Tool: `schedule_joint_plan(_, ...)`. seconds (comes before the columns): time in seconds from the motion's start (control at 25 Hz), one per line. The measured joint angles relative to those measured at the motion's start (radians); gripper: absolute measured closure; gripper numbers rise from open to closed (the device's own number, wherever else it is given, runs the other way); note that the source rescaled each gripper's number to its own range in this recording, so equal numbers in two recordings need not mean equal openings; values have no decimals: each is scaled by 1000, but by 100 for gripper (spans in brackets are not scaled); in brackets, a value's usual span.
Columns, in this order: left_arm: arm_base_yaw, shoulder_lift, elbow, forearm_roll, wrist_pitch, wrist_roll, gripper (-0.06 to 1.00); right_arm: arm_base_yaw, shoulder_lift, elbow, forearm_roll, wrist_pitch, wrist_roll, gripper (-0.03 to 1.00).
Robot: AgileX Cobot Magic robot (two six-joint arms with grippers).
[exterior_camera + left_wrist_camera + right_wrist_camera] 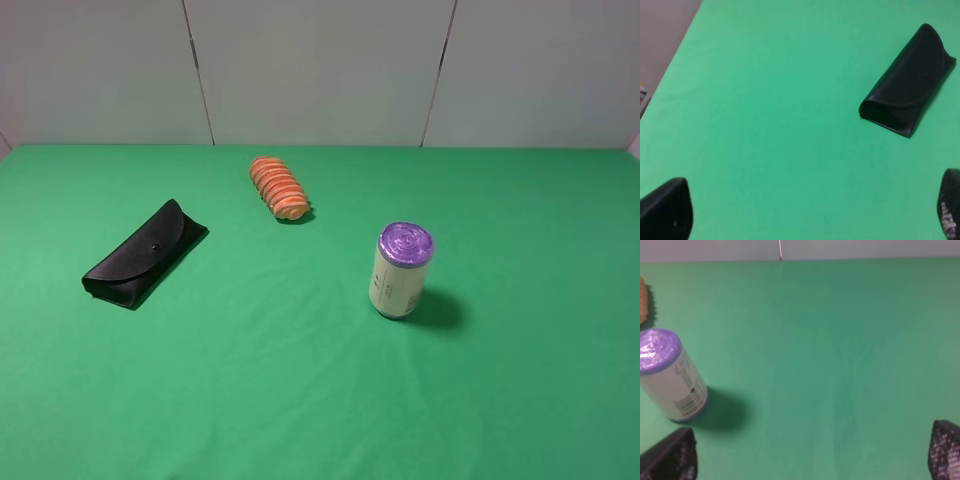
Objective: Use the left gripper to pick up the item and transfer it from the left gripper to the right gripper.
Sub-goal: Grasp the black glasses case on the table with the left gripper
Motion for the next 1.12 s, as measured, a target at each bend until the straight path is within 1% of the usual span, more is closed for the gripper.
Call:
schedule_joint_plan(0.32, 0, 0, 0, 1, 1, 0, -1, 0, 0, 0, 0, 0, 0, -3)
schedule_joint_plan(0.56, 0, 22, -43, 2, 17, 0, -1, 0, 0, 0, 0, 0, 0, -3)
schedule_joint_plan(0.92, 0, 315, -145, 2, 16, 6, -1, 0, 0, 0, 0, 0, 0, -3)
schedule_joint_plan(1.12, 0, 479, -197, 2, 4, 70, -1, 0, 0, 0, 0, 0, 0, -3)
